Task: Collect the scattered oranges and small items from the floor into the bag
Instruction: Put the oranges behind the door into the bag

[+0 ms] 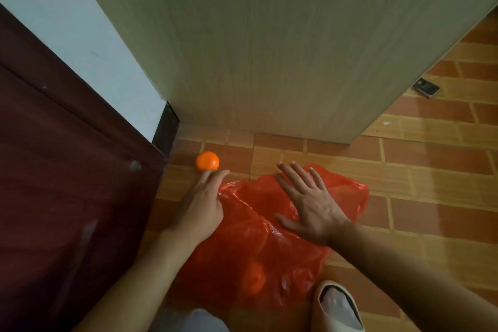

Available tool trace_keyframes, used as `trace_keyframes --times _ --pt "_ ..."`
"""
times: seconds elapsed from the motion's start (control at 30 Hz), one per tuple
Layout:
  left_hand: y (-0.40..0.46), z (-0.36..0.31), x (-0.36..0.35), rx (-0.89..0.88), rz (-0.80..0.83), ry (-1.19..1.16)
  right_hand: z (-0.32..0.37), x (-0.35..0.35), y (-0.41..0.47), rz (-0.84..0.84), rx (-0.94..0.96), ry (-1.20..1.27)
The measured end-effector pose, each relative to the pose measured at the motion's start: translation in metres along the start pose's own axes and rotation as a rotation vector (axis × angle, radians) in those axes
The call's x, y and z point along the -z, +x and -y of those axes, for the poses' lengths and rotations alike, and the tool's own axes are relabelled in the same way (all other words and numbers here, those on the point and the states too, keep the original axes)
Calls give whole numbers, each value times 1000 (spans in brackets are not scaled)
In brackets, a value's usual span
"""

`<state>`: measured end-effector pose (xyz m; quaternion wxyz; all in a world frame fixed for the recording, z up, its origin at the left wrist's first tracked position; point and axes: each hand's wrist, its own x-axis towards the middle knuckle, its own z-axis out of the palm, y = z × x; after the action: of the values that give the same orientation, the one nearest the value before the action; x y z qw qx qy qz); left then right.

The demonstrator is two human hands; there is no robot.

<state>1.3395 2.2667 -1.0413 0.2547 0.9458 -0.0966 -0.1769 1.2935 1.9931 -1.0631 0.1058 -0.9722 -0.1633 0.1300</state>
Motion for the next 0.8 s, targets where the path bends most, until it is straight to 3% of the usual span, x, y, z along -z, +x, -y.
trace_keyframes --times 0.17,0.3,0.43,0.6,0.8 --pt "-28 -66 45 -80 53 25 2 4 -9 -24 -42 143" --pt "-36 -111 27 -150 138 262 1 0 -13 -45 -22 218" --pt "-20 -81 -11 -60 337 450 -5 -7 -17 -64 -25 202" --pt "-25 -24 -11 -41 465 578 -9 -6 -16 -31 -50 197" --pt "-49 10 -24 -15 385 537 -31 7 -12 -196 -172 202"
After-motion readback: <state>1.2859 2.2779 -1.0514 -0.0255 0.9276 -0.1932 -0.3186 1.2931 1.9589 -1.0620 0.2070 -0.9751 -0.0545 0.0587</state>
